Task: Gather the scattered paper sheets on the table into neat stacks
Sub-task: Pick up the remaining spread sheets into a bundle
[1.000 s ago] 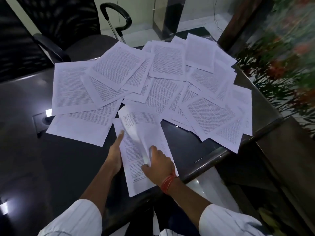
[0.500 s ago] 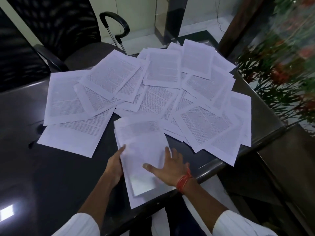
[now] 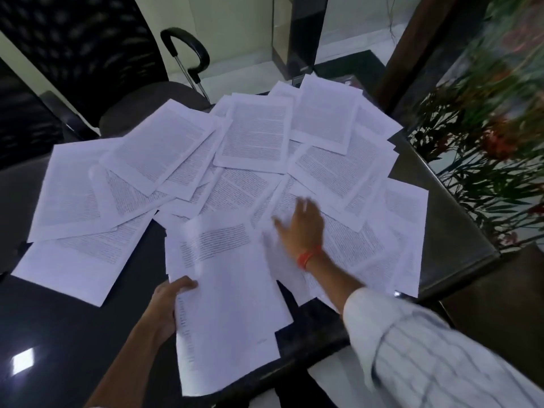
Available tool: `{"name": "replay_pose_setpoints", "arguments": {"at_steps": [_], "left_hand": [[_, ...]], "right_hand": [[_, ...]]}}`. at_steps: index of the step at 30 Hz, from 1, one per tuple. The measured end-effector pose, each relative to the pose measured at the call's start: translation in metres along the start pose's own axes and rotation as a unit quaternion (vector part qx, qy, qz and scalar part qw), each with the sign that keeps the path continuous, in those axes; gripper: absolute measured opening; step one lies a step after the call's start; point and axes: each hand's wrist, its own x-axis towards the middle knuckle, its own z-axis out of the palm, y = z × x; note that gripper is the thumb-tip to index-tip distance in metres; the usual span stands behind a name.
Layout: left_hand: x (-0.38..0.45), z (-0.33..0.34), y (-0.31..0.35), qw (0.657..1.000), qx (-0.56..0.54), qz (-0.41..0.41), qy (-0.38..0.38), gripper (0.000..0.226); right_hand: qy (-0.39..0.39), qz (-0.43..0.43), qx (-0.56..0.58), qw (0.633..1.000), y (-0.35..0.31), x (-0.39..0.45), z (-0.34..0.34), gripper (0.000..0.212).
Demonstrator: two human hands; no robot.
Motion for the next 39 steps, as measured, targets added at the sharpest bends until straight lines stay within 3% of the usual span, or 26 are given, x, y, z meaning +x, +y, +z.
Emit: {"name": "replay_pose_setpoints", "arguments": {"at_steps": [2, 5, 7, 12, 15, 18, 20, 22, 25, 28, 31, 33, 35, 37, 39], "left_hand": [[-0.01, 0.015, 0.013, 0.998, -0.005, -0.018, -0.052, 0.026], [-0.013, 0.038, 0.032, 0.995, -0.027, -0.016, -0.096, 0.022], [-0.007, 0.052, 0.043, 0.995, 0.008, 0.005, -0.104, 0.022], [0.024, 0.067, 0.039, 0.994, 0.09, 0.057, -0.015, 0.023], [0.031, 0.069, 0.036, 0.99, 0.125, 0.059, 0.016, 0.02], [0.036, 0.065, 0.036, 0.991, 0.131, 0.026, 0.008, 0.023], [0.041, 0.054, 0.039, 0.994, 0.11, -0.02, 0.004, 0.026], [0.035, 0.059, 0.041, 0.999, 0.04, -0.022, -0.011, 0.025], [0.035, 0.059, 0.047, 0.986, -0.167, 0.019, 0.017, 0.026], [0.044, 0.041, 0.051, 0.99, -0.084, -0.064, -0.088, 0.051], [0.052, 0.037, 0.056, 0.987, -0.135, -0.072, -0.059, 0.054], [0.042, 0.031, 0.053, 0.977, -0.094, -0.089, -0.167, 0.061], [0.039, 0.03, 0.05, 0.966, -0.026, -0.111, -0.233, 0.066], [0.043, 0.026, 0.043, 0.957, 0.107, -0.078, -0.259, 0.077], [0.04, 0.03, 0.04, 0.96, 0.157, -0.037, -0.228, 0.069]], "right_hand": [[-0.036, 0.066, -0.033, 0.997, 0.032, 0.059, -0.018, 0.087], [-0.109, 0.07, -0.121, 0.984, 0.063, 0.105, -0.018, 0.091], [-0.111, 0.051, -0.179, 0.976, 0.074, 0.113, -0.005, 0.081], [-0.118, 0.0, -0.277, 0.954, 0.071, 0.108, -0.007, 0.043], [-0.072, -0.019, -0.173, 0.982, 0.061, 0.108, -0.034, 0.019], [0.011, -0.133, 0.068, 0.989, 0.038, 0.063, -0.046, 0.026], [-0.008, -0.267, 0.158, 0.951, 0.027, 0.013, -0.046, 0.027], [-0.085, -0.365, 0.192, 0.907, 0.024, -0.031, -0.048, 0.031], [-0.182, -0.469, 0.127, 0.855, 0.035, -0.045, -0.052, 0.03], [-0.186, -0.566, 0.035, 0.802, 0.039, -0.021, -0.042, 0.028], [-0.178, -0.632, -0.078, 0.75, 0.042, -0.005, -0.03, 0.023], [-0.176, -0.653, -0.12, 0.726, 0.04, 0.005, -0.032, 0.029], [-0.184, -0.671, -0.089, 0.712, 0.032, 0.02, -0.041, 0.017], [-0.136, -0.657, -0.07, 0.738, 0.023, 0.037, -0.045, 0.018], [-0.061, -0.573, -0.069, 0.814, 0.013, 0.047, -0.04, 0.064]]}}
